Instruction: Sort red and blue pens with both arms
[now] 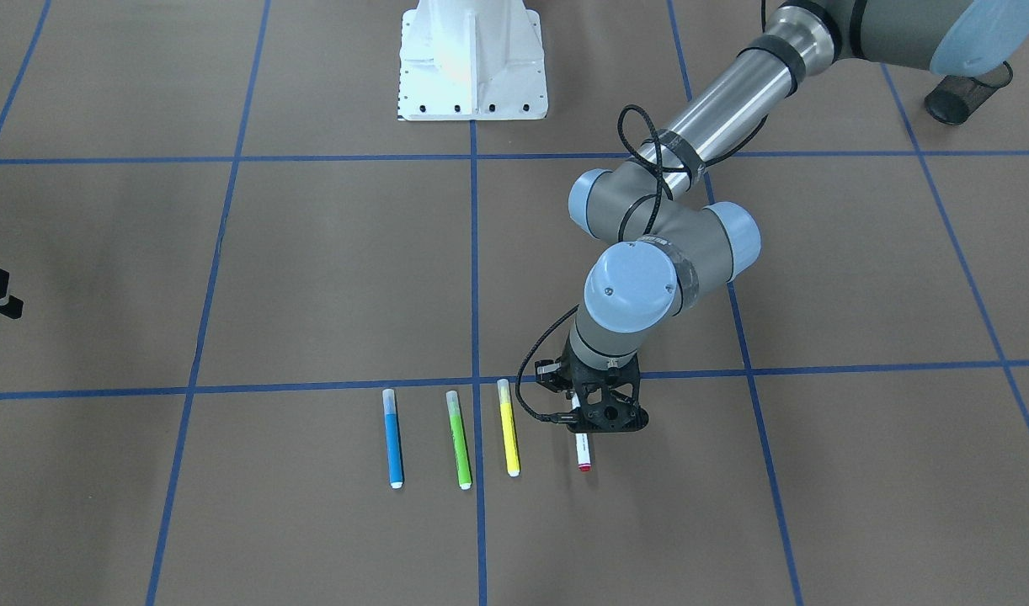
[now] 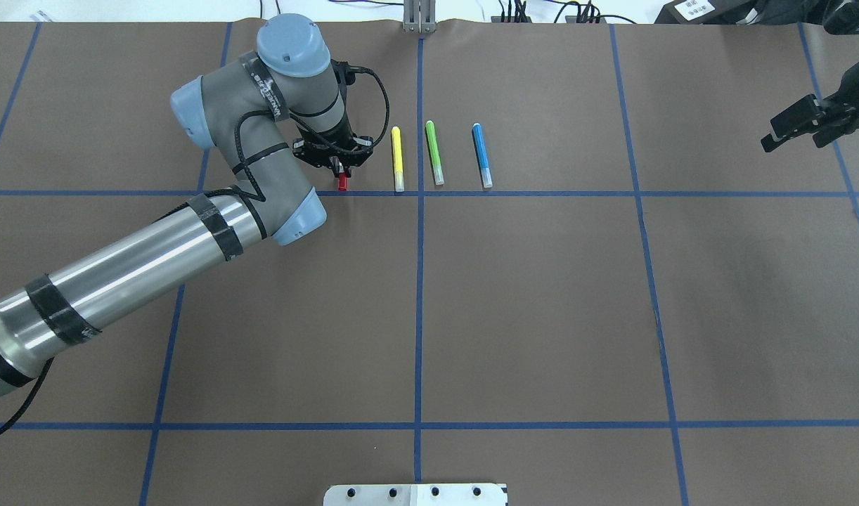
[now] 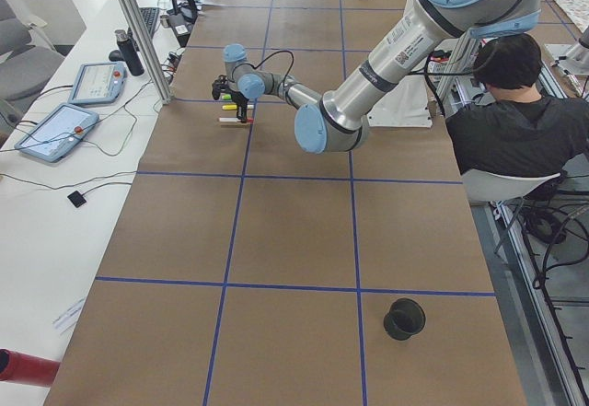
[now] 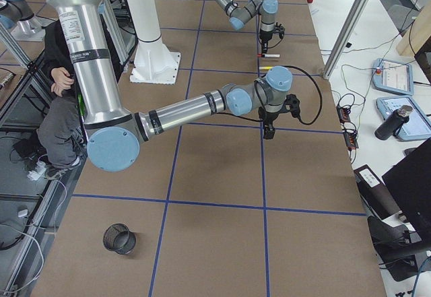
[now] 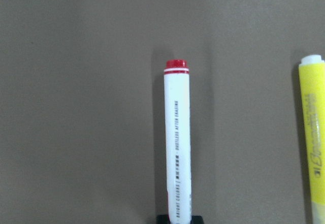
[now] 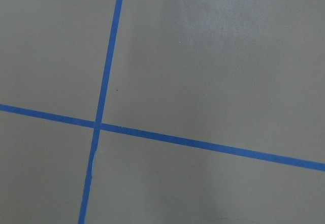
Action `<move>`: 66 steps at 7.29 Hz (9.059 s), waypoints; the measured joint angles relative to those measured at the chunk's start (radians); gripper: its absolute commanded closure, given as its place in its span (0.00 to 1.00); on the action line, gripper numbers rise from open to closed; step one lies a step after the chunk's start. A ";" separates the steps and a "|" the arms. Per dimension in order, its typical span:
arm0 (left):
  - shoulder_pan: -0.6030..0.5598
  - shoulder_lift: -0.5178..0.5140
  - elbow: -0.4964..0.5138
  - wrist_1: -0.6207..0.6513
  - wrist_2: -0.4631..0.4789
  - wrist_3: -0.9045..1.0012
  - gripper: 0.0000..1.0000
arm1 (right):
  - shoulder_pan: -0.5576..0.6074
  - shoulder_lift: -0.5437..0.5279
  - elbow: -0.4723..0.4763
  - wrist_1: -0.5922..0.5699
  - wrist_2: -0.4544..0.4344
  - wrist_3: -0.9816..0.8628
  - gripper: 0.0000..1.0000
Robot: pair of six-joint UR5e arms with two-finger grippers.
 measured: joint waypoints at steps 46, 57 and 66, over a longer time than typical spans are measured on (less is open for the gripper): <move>-0.847 1.209 -0.681 0.675 -0.416 0.850 1.00 | -0.160 0.457 -0.342 -0.246 -0.343 0.017 1.00; -1.181 1.388 -0.766 1.326 -0.634 0.810 1.00 | 0.012 0.377 -0.279 -0.335 -0.364 -0.302 1.00; -1.219 1.452 -0.676 1.329 -0.640 0.898 1.00 | 0.174 0.184 -0.038 -0.744 -0.349 -0.669 1.00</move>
